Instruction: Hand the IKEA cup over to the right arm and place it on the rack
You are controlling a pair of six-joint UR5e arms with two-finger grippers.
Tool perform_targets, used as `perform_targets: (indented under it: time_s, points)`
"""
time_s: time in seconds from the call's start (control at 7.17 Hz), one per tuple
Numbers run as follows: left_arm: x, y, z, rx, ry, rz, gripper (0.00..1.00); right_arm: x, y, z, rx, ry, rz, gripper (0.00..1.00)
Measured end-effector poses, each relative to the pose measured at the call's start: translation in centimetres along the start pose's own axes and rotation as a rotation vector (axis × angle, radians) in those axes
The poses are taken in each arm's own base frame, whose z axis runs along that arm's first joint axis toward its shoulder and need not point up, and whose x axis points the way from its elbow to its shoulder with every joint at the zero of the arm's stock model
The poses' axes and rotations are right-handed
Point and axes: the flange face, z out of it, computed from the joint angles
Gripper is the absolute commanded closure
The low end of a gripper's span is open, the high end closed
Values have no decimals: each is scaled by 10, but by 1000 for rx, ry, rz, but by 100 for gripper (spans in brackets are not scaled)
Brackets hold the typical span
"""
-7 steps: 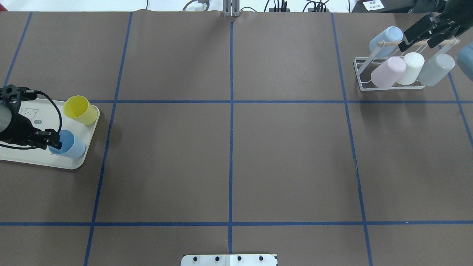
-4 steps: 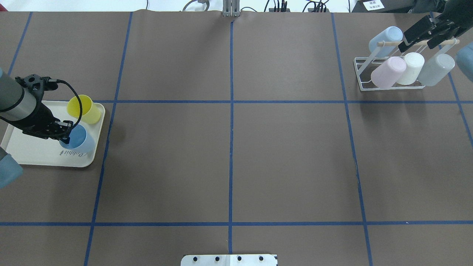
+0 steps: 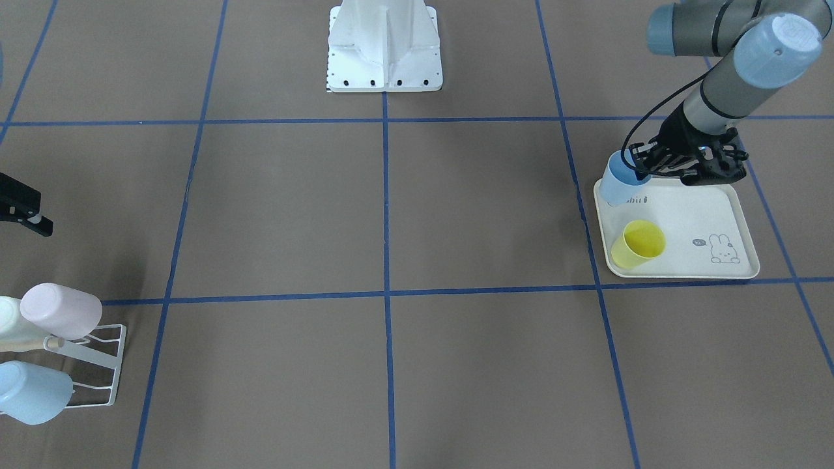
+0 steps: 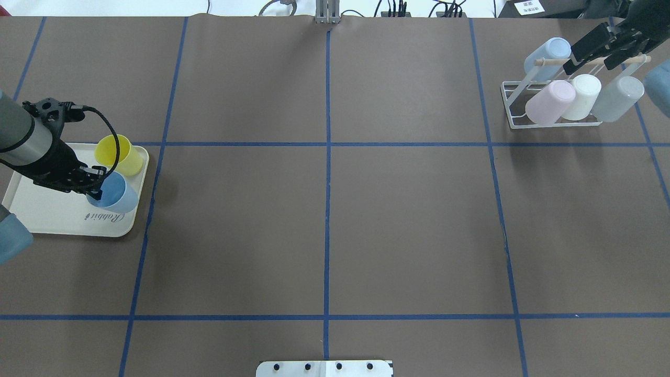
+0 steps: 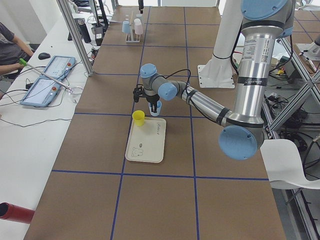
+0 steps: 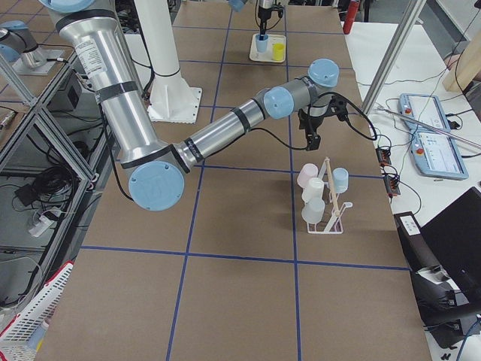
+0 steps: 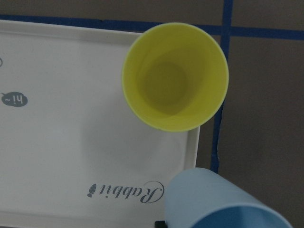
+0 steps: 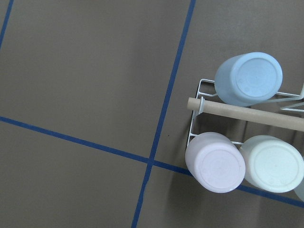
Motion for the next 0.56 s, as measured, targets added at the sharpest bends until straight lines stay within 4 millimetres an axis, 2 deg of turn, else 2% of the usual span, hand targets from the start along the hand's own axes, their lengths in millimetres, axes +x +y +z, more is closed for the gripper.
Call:
perform_targets:
  time_s: [0.14,0.56]
  points:
    - [13,5,-15,19,25,12,100,-16,2,4,3,-14,21,1]
    - [95,11,-81,115,238,-77,100,-87,16,29,78,-138,103,1]
